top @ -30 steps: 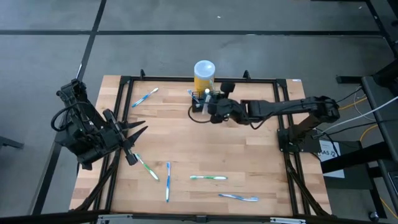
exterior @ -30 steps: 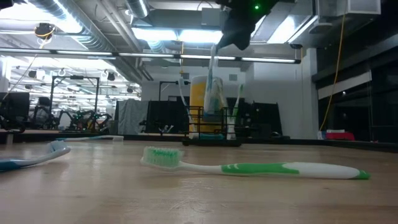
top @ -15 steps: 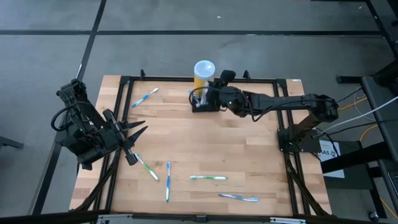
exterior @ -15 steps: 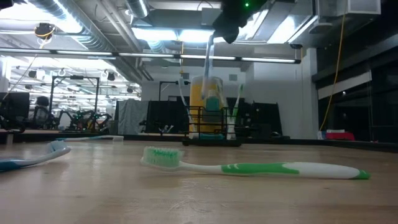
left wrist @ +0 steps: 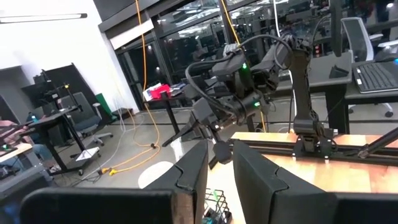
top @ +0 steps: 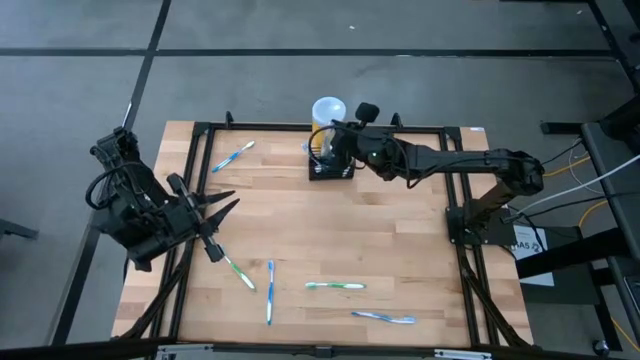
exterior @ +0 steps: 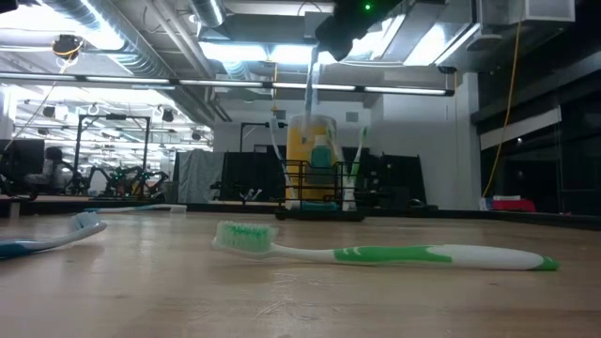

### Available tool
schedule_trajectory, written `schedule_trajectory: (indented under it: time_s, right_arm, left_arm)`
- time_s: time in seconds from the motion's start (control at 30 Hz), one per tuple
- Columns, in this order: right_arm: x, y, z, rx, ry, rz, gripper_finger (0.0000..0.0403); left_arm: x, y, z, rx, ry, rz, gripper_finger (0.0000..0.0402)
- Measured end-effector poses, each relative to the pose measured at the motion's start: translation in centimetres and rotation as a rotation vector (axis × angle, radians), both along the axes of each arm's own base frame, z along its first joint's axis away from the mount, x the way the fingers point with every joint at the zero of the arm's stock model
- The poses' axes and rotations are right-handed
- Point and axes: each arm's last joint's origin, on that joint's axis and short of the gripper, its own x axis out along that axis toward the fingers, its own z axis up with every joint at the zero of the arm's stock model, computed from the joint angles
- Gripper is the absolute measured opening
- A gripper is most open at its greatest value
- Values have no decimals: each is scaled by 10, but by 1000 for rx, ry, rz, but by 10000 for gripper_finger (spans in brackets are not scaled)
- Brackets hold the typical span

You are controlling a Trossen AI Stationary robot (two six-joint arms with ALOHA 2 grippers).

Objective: Pick & Place toothbrushing station
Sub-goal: Put the blue toothbrush in the wire organizer

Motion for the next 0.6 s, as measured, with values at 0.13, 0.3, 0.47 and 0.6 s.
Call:
schedule_trajectory:
  time_s: [0.13,0.3,0.47,0.6]
  right_arm:
    - [4,-3,-3,3,-9,13,0]
    - [17,-4,-17,2,-6,44,0]
    - [24,-8,-25,16,-11,46,0]
    - [26,-12,-28,22,-21,46,0]
  left_arm:
    - [0,0,0,0,0,0,70]
    - [0,0,0,0,0,0,70]
    - [0,0,0,-4,-3,0,70]
    - [0,0,0,-4,-3,0,70]
